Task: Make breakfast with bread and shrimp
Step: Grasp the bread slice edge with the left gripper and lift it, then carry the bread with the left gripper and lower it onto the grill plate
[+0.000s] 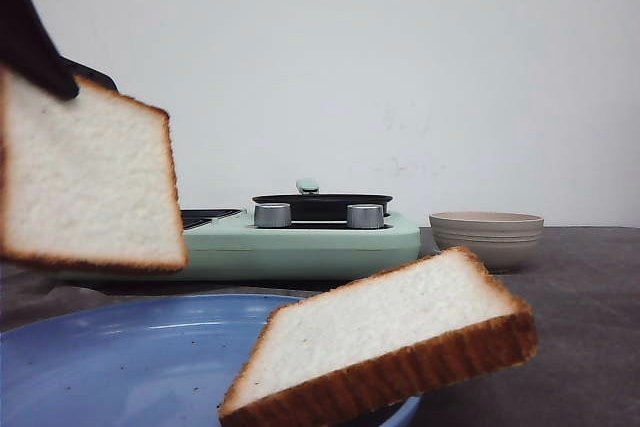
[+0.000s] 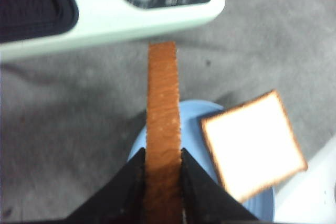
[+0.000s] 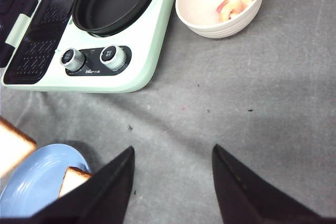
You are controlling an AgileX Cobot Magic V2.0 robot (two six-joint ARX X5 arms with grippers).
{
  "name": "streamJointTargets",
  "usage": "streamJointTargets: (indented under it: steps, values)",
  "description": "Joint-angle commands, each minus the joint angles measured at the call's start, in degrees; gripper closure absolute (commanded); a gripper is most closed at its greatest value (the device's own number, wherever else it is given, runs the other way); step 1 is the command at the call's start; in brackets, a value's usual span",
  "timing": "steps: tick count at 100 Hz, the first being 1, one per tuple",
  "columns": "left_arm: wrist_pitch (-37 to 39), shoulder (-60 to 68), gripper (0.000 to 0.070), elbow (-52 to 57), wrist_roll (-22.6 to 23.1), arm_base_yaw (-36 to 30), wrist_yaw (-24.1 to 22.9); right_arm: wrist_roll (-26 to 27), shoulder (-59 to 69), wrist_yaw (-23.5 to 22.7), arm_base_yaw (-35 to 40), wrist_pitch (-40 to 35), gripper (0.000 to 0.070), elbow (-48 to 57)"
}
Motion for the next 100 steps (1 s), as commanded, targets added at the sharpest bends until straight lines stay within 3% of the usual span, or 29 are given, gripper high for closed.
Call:
streamJointTargets:
  steps: [1,27,44,69,100]
  values:
    - [2.7,0.2,0.0697,0.9,-0.2,-0.3,-0.3,-0.9,0.3,-0.1,0.1,0.2,0.0410,0.8]
    - [12.7,0.2,0.0697,0.9,1.0,-0.6,-8.2,-0.9,0.3,-0.1,0.1,-0.2,0.0410,0.8]
    - [18.8,0.2,0.0697,0.9,4.3,-0.6,-13.3,-1.4,0.3,-0.1,0.1,-0.7,0.0410,0.8]
    - [27.2,1.2,0.0697,1.1,11.6,-0.4,-22.8,-1.7,0.3,-0.1,0.1,-0.8,0.0410,0.8]
    - [30.0,13.1,0.0697,10.1,23.2,-0.4,-28.6,-1.7,0.3,0.1,0.1,-0.8,0.0410,0.8]
